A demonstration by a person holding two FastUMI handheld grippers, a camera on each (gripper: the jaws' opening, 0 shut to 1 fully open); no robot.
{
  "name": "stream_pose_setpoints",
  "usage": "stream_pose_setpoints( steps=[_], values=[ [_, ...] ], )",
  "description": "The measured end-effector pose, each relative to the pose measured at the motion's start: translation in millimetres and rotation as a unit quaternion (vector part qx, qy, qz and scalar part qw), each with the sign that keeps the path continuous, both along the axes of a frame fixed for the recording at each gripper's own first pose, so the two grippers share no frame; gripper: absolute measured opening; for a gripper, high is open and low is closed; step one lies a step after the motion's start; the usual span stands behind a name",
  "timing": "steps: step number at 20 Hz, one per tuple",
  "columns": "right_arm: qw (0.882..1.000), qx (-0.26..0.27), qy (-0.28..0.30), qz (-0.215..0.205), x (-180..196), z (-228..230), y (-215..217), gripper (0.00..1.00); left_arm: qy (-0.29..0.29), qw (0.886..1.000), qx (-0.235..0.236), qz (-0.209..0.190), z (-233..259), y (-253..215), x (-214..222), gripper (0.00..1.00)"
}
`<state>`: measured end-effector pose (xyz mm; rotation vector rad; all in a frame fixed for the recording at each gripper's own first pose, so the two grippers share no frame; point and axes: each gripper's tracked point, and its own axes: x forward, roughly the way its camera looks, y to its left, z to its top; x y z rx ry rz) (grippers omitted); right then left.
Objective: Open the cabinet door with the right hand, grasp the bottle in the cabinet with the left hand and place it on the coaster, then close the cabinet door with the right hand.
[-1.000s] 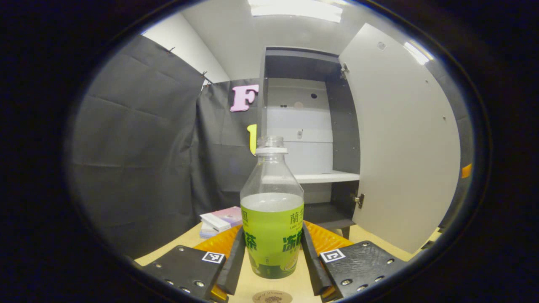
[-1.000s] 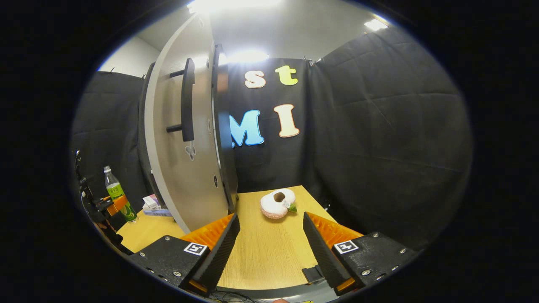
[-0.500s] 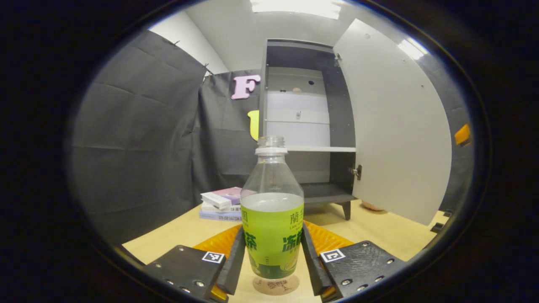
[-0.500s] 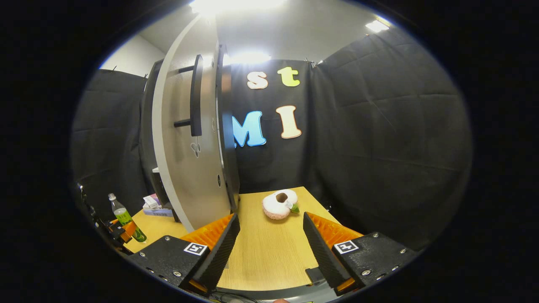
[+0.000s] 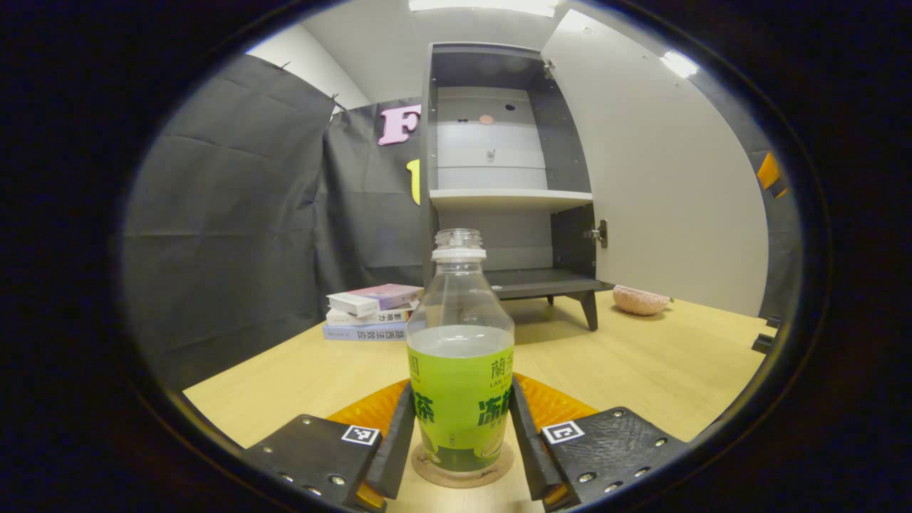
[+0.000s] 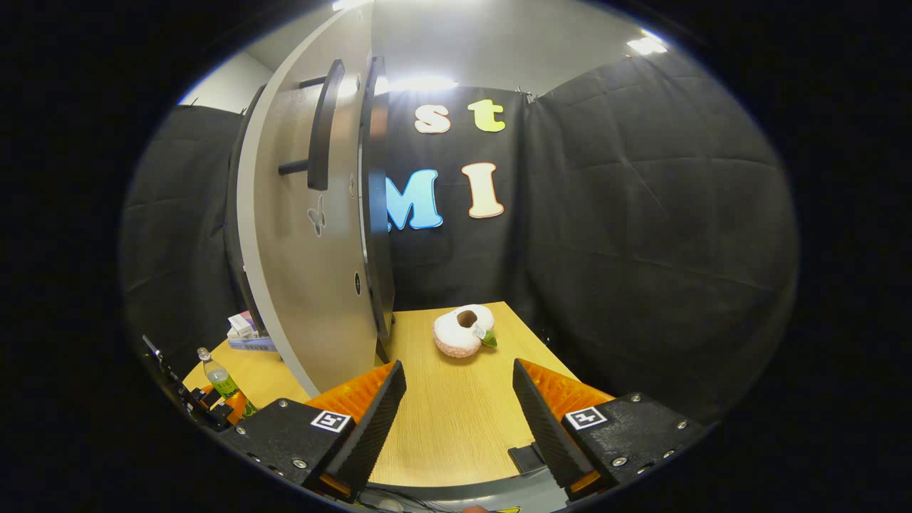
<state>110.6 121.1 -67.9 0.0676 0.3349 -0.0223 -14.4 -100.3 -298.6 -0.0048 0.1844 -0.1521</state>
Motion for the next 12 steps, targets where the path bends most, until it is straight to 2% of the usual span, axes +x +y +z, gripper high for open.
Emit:
stream_pose_setpoints(
  steps=[2, 3, 6, 9, 10, 11, 12],
  values=[
    [1.0, -0.016, -0.002, -0.004, 1.9, 0.3, -1.7, 0.94, -0.017, 1.0, 0.003, 0.009, 2.2, 0.3, -3.6, 0.69],
    [1.0, -0.024, -0.002, -0.002, 1.0, 1.6, -0.6, 0.93, -0.02, 1.0, 0.011, 0.008, 1.7, -1.8, -3.4, 0.72],
    [0.999, -0.034, -0.008, 0.0, 3.1, 6.5, 2.0, 0.94, -0.011, 1.0, 0.028, 0.008, -6.9, -6.0, -3.6, 0.68],
    [0.999, -0.033, -0.017, -0.002, 13.0, 10.5, 2.5, 0.94, 0.002, 1.0, 0.03, 0.009, -3.4, -5.4, -7.3, 0.91],
    [0.999, -0.032, -0.018, -0.001, 15.3, 11.9, 2.7, 0.94, 0.003, 0.999, 0.03, 0.011, 0.5, -3.5, -9.1, 0.92],
    [0.999, -0.029, -0.019, -0.001, 17.2, 12.5, 2.4, 0.94, 0.002, 0.999, 0.031, 0.011, 5.8, -3.4, -10.3, 0.88],
    [0.999, -0.025, -0.022, 0.0, 19.0, 15.3, 2.3, 0.94, 0.0, 0.999, 0.032, 0.012, 10.7, -3.0, -9.6, 0.92]
  ],
)
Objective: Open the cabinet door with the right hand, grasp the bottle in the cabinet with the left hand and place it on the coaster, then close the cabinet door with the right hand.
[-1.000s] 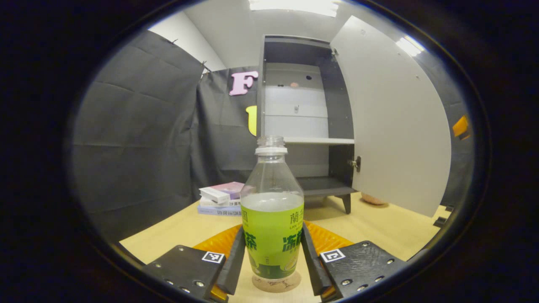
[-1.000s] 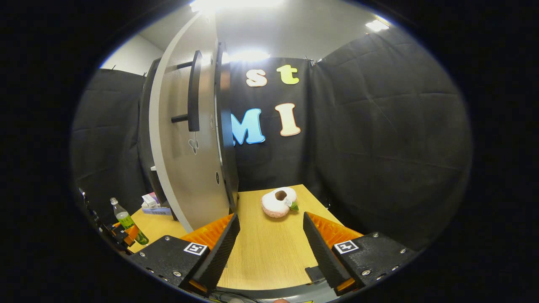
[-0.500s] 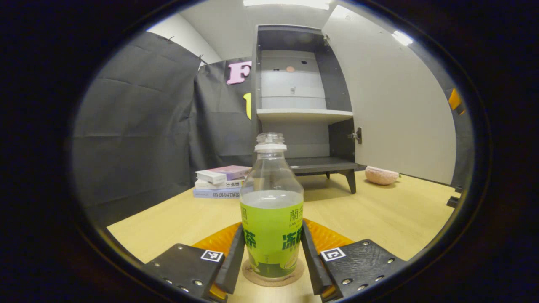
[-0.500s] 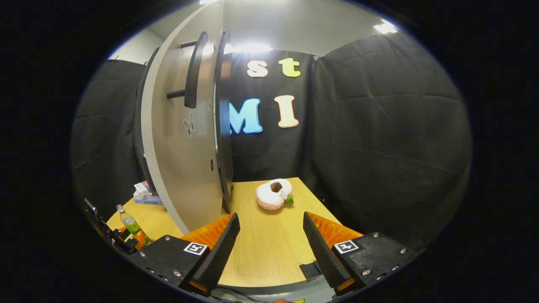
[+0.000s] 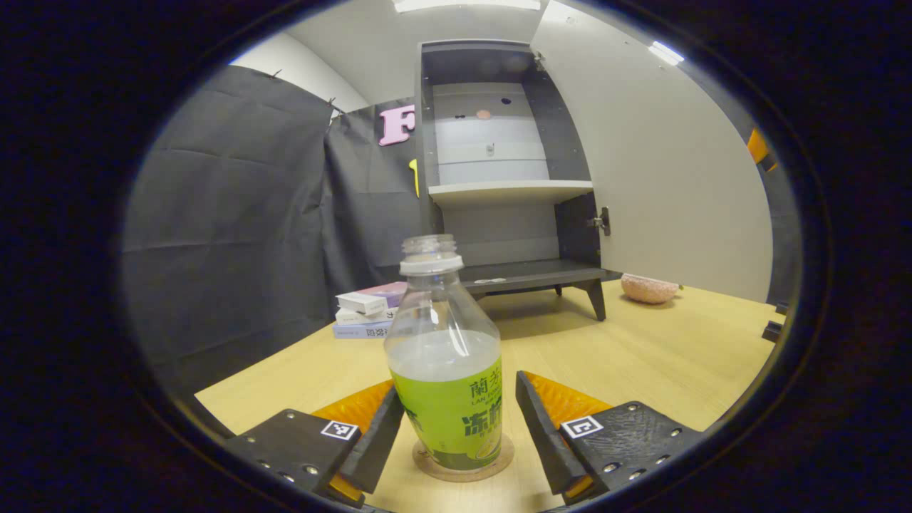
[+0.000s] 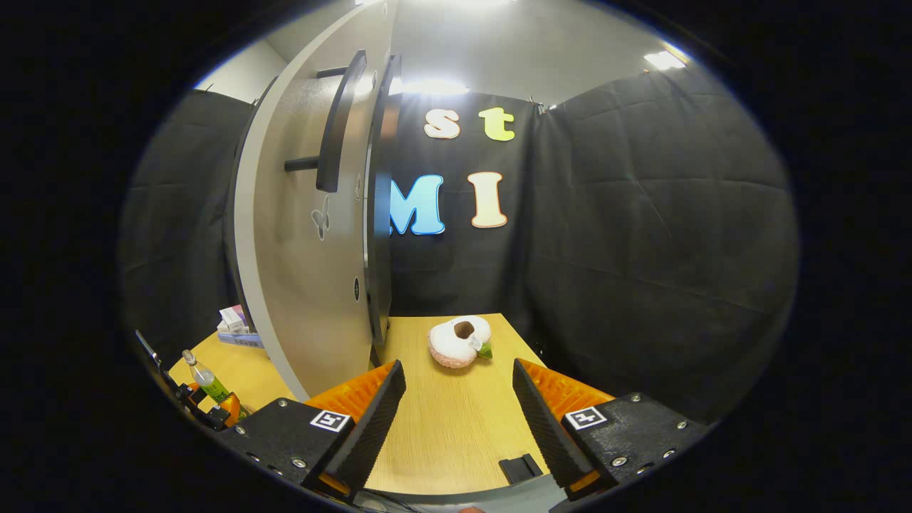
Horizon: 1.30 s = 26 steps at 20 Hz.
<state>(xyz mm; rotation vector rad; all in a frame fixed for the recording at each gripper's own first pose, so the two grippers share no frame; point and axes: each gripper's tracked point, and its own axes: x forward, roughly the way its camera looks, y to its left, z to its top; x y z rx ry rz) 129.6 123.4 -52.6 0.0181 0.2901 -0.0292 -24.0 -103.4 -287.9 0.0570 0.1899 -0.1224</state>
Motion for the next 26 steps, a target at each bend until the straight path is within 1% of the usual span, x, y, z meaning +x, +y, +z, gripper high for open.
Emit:
stream_pose_setpoints(
  steps=[1, 2, 3, 4, 7, 8, 11, 12, 13, 14, 15, 16, 17, 19, 20, 22, 23, 24, 25, 26],
  values=[
    [1.0, 0.004, -0.003, 0.0, -0.1, 2.8, -0.1, 0.94, -0.003, 1.0, 0.002, 0.001, 7.4, 0.9, 0.4, 0.92],
    [1.0, 0.008, -0.007, 0.001, 0.8, 6.2, -0.1, 0.94, -0.007, 1.0, 0.003, 0.0, 14.8, 1.3, -1.6, 0.87],
    [1.0, 0.013, -0.009, 0.002, 1.6, 8.9, 0.4, 0.94, -0.008, 1.0, 0.007, 0.0, 21.4, 1.9, -1.4, 0.88],
    [1.0, 0.019, -0.013, 0.004, 2.3, 12.5, -0.3, 0.94, -0.01, 1.0, 0.011, 0.0, 29.0, 3.2, -2.5, 0.92],
    [0.999, 0.035, -0.029, 0.001, 7.6, 29.8, -6.7, 0.94, -0.017, 1.0, 0.016, 0.002, 61.6, 4.3, -6.1, 0.92],
    [0.999, 0.039, -0.035, 0.0, 10.0, 36.5, -9.7, 0.94, -0.021, 1.0, 0.014, 0.001, 75.5, 3.6, -8.0, 0.87],
    [0.997, 0.057, -0.057, -0.003, 18.8, 58.0, -18.7, 0.93, -0.035, 0.999, 0.001, 0.003, 125.7, 3.2, -19.1, 0.87],
    [0.996, 0.065, -0.063, -0.003, 22.3, 64.0, -20.9, 0.93, -0.038, 0.999, -0.003, 0.008, 142.2, 6.2, -23.1, 0.92],
    [0.995, 0.073, -0.067, -0.003, 25.4, 69.1, -23.1, 0.95, -0.042, 0.999, -0.008, 0.013, 158.2, 10.0, -27.4, 0.92],
    [0.994, 0.08, -0.072, -0.004, 28.2, 75.6, -24.7, 0.93, -0.043, 0.999, -0.014, 0.021, 173.6, 15.2, -32.7, 0.87],
    [0.993, 0.087, -0.076, -0.004, 32.0, 81.4, -27.3, 0.93, -0.046, 0.998, -0.021, 0.028, 188.0, 21.4, -35.7, 0.92],
    [0.993, 0.093, -0.077, -0.004, 35.2, 86.6, -27.9, 0.93, -0.045, 0.998, -0.026, 0.038, 197.1, 28.9, -38.8, 0.87],
    [0.992, 0.097, -0.078, -0.002, 39.0, 90.1, -27.8, 0.93, -0.041, 0.998, -0.029, 0.047, 208.6, 39.3, -41.8, 0.91],
    [0.992, 0.098, -0.076, 0.003, 45.1, 97.2, -23.5, 0.94, -0.037, 0.997, -0.038, 0.06, 228.0, 59.4, -44.3, 0.83],
    [0.993, 0.094, -0.076, 0.007, 47.4, 101.2, -20.8, 0.94, -0.034, 0.996, -0.046, 0.065, 235.1, 66.4, -45.6, 0.87],
    [0.994, 0.081, -0.078, 0.013, 51.6, 109.7, -13.9, 0.95, -0.027, 0.995, -0.056, 0.08, 245.8, 90.0, -45.8, 0.87],
    [0.994, 0.075, -0.079, 0.014, 53.1, 113.1, -9.4, 0.95, -0.025, 0.994, -0.054, 0.087, 250.1, 103.7, -44.7, 0.87],
    [0.994, 0.071, -0.082, 0.013, 53.3, 118.5, -5.6, 0.95, -0.026, 0.994, -0.051, 0.092, 253.5, 116.0, -42.9, 0.84],
    [0.994, 0.068, -0.086, 0.012, 53.3, 122.4, -0.4, 0.96, -0.03, 0.994, -0.048, 0.096, 257.9, 128.1, -41.5, 0.84],
    [0.994, 0.066, -0.09, 0.012, 52.8, 126.5, 5.8, 0.95, -0.036, 0.993, -0.046, 0.1, 262.0, 138.9, -38.9, 0.91]
  ],
)
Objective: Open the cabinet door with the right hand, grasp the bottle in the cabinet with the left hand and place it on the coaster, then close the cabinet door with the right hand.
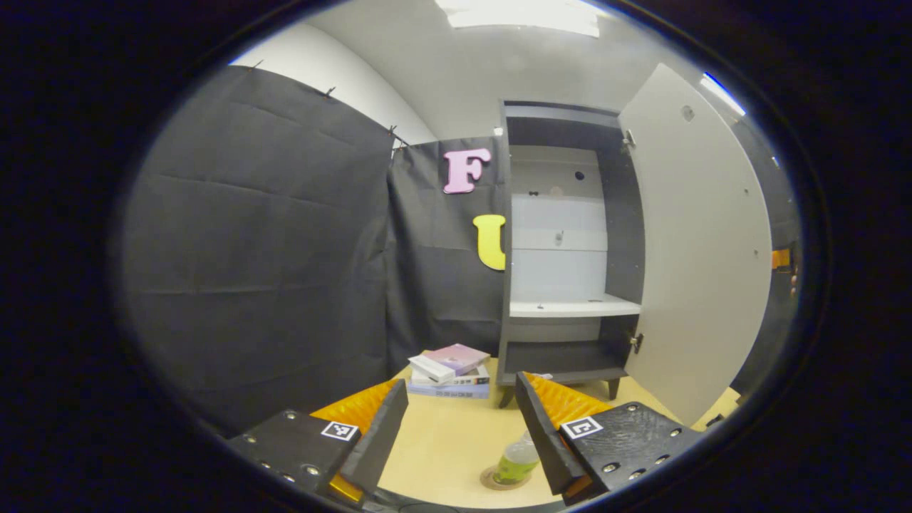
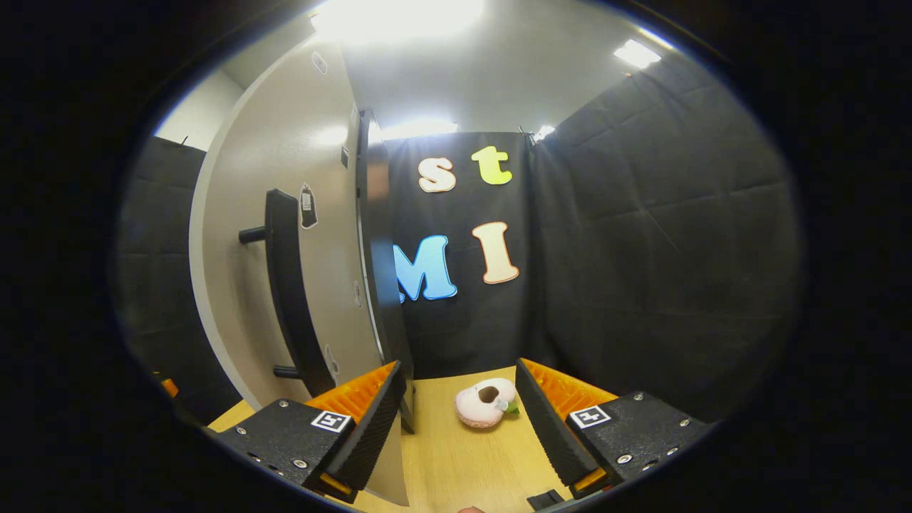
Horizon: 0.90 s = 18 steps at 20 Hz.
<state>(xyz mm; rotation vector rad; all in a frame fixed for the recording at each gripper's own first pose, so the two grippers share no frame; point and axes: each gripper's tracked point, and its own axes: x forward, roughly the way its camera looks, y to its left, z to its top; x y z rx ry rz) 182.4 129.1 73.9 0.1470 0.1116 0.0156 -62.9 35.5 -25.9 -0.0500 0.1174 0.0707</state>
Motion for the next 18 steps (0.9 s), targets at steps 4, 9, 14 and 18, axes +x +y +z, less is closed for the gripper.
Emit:
stream_pose_setpoints(
  steps=[4, 9, 14, 18],
  values=[
    [0.999, -0.03, -0.014, -0.038, -5.5, 8.3, -0.4, 0.94, 0.002, 1.0, -0.002, 0.005, -3.8, 33.4, 11.7, 0.92],
    [0.997, -0.045, -0.014, -0.069, -13.8, 8.7, 8.6, 0.93, -0.002, 1.0, -0.01, -0.008, -10.2, 53.8, 30.2, 0.92],
    [0.996, -0.047, -0.016, -0.078, -21.9, 8.8, 33.6, 0.93, -0.001, 0.999, -0.018, -0.03, -18.8, 60.3, 47.8, 0.92],
    [0.997, -0.045, -0.018, -0.062, -26.7, 9.7, 63.2, 0.93, 0.0, 0.999, -0.031, -0.038, -24.9, 66.3, 56.7, 0.92]
  ],
)
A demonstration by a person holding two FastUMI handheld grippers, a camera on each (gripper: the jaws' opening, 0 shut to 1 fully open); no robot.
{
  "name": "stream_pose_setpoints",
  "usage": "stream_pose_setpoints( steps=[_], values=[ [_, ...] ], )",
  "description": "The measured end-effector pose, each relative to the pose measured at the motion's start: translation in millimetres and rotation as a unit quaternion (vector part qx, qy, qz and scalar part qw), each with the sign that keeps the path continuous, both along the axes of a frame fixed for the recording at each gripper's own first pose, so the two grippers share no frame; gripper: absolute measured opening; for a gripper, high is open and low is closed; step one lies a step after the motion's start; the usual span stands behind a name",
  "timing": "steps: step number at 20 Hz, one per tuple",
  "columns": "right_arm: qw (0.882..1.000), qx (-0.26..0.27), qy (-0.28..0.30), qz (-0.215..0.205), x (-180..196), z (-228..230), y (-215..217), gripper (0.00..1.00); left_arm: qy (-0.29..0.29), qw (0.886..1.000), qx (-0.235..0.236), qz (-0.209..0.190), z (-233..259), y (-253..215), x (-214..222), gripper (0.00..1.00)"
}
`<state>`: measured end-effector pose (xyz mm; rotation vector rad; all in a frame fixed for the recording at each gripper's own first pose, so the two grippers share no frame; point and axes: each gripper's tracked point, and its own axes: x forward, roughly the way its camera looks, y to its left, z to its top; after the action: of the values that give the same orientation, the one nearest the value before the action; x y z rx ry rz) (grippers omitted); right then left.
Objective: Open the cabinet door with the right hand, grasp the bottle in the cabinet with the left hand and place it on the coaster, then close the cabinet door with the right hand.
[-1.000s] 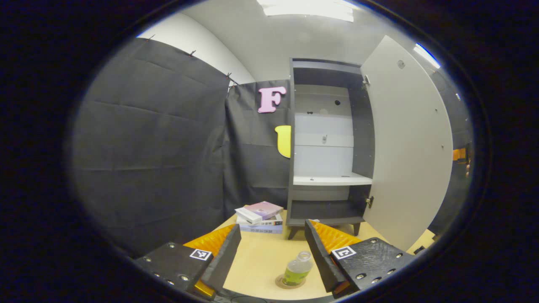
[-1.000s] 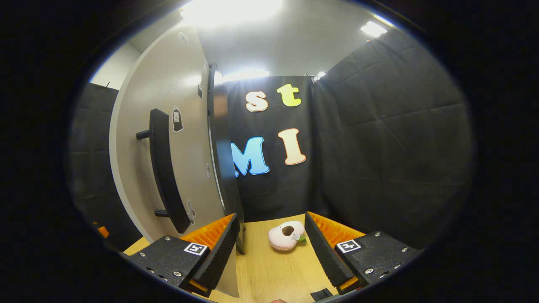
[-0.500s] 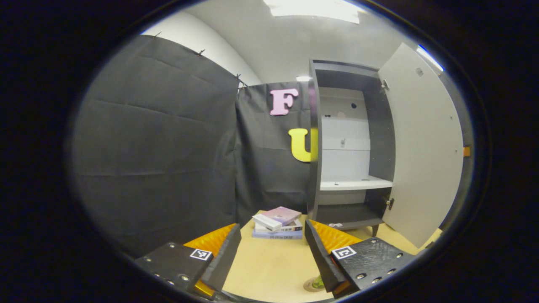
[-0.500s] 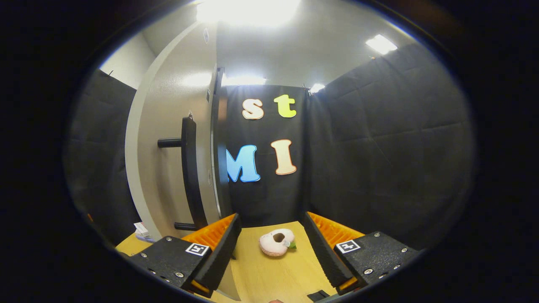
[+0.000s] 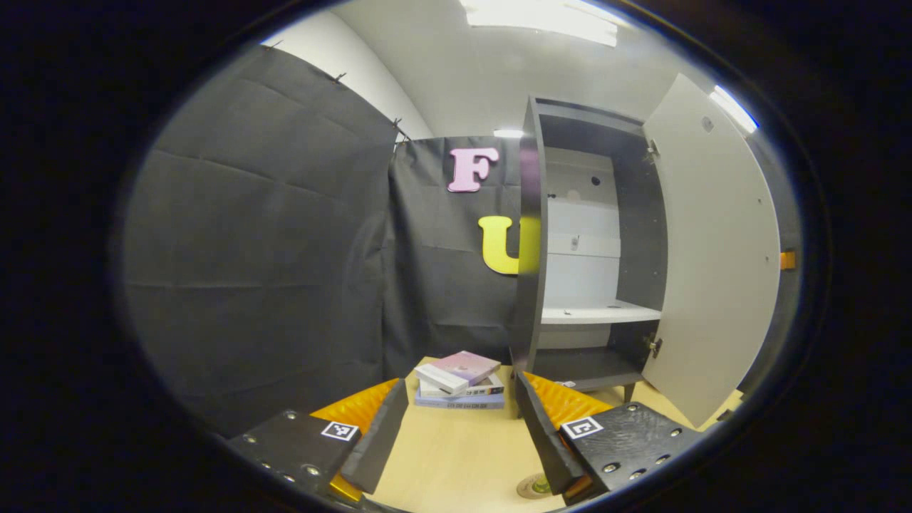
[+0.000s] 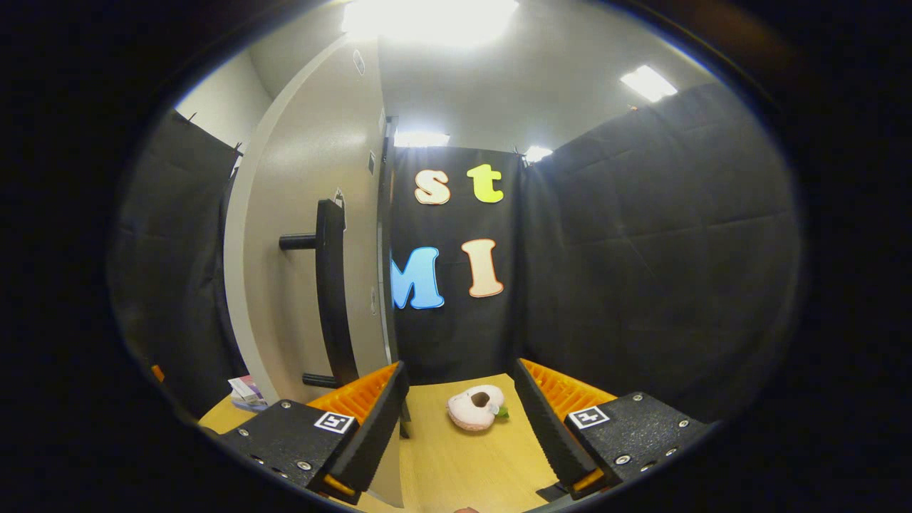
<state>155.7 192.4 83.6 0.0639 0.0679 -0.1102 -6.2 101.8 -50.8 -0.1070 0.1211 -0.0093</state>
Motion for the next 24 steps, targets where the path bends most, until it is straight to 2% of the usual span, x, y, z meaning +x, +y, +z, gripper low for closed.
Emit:
stream_pose_setpoints(
  steps=[1, 2, 3, 4, 6, 7, 8, 9, 10, 13, 14, 15, 17, 18, 19, 24],
  values=[
    [1.0, -0.002, 0.0, 0.002, -0.7, 0.3, 6.2, 0.93, 0.0, 1.0, 0.0, -0.001, -2.3, 2.1, 2.4, 0.92],
    [1.0, -0.004, 0.0, 0.004, -2.3, 0.6, 13.1, 0.93, -0.001, 1.0, 0.0, -0.002, -2.7, 4.4, 4.8, 0.87],
    [1.0, -0.006, 0.0, 0.008, -1.7, 0.7, 20.8, 0.93, -0.002, 1.0, -0.001, -0.003, -3.4, 6.0, 7.8, 0.92],
    [1.0, -0.006, 0.0, 0.012, -1.7, 1.2, 28.8, 0.93, -0.003, 1.0, -0.003, -0.004, -3.4, 7.9, 10.3, 0.87],
    [1.0, -0.004, 0.0, 0.022, -1.0, 0.8, 44.2, 0.93, -0.003, 1.0, -0.004, -0.006, -4.8, 11.9, 15.3, 0.91],
    [1.0, 0.0, 0.001, 0.025, -0.3, -0.2, 51.1, 0.93, -0.004, 1.0, -0.004, -0.007, -6.6, 14.0, 18.2, 0.87],
    [1.0, 0.003, 0.001, 0.028, -0.4, 0.0, 58.2, 0.93, -0.003, 1.0, -0.005, -0.008, -7.8, 16.0, 20.1, 0.92],
    [0.999, 0.006, 0.0, 0.032, 0.8, -0.5, 65.4, 0.93, -0.002, 1.0, -0.006, -0.009, -10.2, 17.8, 23.3, 0.92],
    [0.999, 0.008, 0.0, 0.036, 1.0, 0.0, 73.4, 0.93, -0.001, 1.0, -0.008, -0.009, -12.3, 21.6, 26.4, 0.87],
    [0.999, 0.006, -0.001, 0.048, 4.9, -0.1, 95.7, 0.93, 0.004, 1.0, -0.013, -0.011, -20.3, 27.7, 34.3, 0.91],
    [0.999, 0.004, -0.003, 0.052, 6.2, 1.0, 103.2, 0.93, 0.005, 1.0, -0.016, -0.012, -22.8, 30.3, 37.3, 0.87],
    [0.998, 0.003, -0.003, 0.057, 8.1, 0.9, 111.3, 0.93, 0.007, 1.0, -0.018, -0.013, -26.3, 32.7, 39.5, 0.91],
    [0.998, 0.003, -0.005, 0.068, 12.9, -0.2, 127.5, 0.93, 0.012, 1.0, -0.02, -0.012, -30.4, 39.2, 44.0, 0.91],
    [0.997, 0.005, -0.005, 0.073, 14.9, -0.6, 134.3, 0.93, 0.012, 1.0, -0.02, -0.012, -31.0, 42.7, 46.1, 0.87],
    [0.997, 0.008, -0.006, 0.077, 18.0, -1.1, 142.4, 0.93, 0.01, 1.0, -0.019, -0.01, -32.4, 46.2, 47.6, 0.92],
    [0.995, 0.009, 0.0, 0.101, 30.4, -9.1, 178.3, 0.94, 0.014, 1.0, -0.014, 0.0, -37.9, 62.8, 49.9, 0.91]
  ],
)
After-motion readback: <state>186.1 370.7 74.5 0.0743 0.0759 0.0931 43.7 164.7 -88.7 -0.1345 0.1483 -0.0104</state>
